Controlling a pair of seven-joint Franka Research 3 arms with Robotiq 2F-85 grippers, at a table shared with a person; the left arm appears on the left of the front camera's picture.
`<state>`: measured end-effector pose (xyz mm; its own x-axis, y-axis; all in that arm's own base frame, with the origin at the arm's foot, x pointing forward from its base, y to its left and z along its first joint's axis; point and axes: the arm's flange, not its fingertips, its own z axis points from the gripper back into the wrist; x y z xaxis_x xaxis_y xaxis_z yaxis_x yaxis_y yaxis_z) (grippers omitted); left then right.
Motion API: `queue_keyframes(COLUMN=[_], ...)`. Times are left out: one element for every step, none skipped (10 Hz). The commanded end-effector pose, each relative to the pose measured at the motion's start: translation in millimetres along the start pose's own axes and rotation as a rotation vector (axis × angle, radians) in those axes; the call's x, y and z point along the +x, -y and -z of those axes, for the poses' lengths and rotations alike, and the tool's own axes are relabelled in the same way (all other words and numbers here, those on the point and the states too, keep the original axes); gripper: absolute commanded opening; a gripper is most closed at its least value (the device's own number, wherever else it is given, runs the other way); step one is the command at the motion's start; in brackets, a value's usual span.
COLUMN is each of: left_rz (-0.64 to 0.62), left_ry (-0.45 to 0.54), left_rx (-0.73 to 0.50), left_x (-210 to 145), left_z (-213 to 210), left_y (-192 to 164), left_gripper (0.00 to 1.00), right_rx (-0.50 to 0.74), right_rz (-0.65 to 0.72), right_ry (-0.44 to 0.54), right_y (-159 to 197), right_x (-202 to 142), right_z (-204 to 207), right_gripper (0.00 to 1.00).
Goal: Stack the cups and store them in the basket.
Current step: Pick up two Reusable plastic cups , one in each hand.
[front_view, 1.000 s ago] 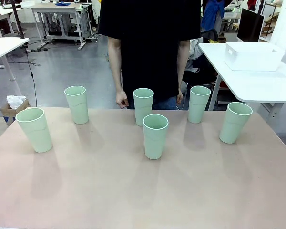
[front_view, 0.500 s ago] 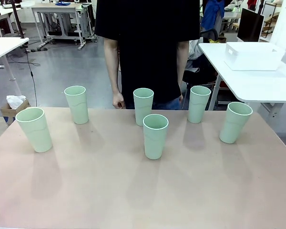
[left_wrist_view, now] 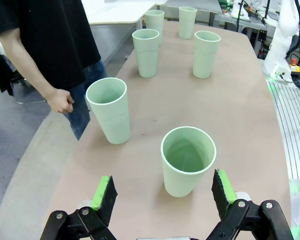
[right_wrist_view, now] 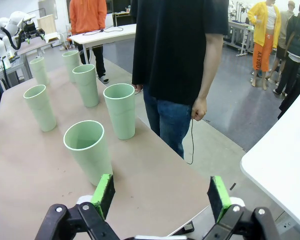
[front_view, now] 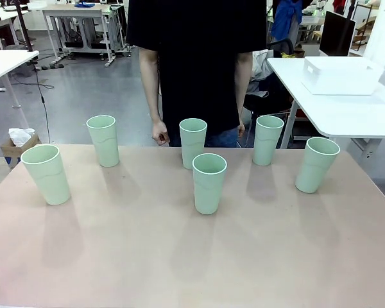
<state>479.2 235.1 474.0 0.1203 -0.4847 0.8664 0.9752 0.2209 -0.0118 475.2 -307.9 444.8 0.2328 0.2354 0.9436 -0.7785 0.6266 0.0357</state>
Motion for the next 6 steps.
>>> queue_keyframes(left_rz=[0.0, 0.044, 0.074, 0.098, 0.113, 0.137], left_ry=[0.0, -0.021, -0.03, -0.032, -0.038, -0.044], left_rx=[0.0, -0.042, -0.078, -0.105, -0.131, -0.144], left_x=[0.0, 2.2, -2.0, -8.8, -14.9, -23.9], left_z=[0.0, -1.4, 8.9, 19.5, 28.7, 33.7], left_y=[0.0, -9.4, -13.5, -16.2, -21.2, -26.1], left_gripper=[1.0, 1.0, 1.0, 1.0, 1.0, 1.0], right_rx=[0.0, 0.092, 0.189, 0.238, 0.306, 0.376], right_rz=[0.0, -0.051, -0.094, -0.129, -0.139, -0.144], right_ry=[0.0, -0.045, -0.048, -0.036, -0.033, -0.036], right_y=[0.0, 5.6, 9.5, 14.1, 18.9, 23.3], right_x=[0.0, 13.4, 17.2, 16.8, 13.4, 5.7], right_z=[0.0, 21.6, 41.0, 55.4, 70.1, 84.8], right_gripper=[1.0, 1.0, 1.0, 1.0, 1.0, 1.0])
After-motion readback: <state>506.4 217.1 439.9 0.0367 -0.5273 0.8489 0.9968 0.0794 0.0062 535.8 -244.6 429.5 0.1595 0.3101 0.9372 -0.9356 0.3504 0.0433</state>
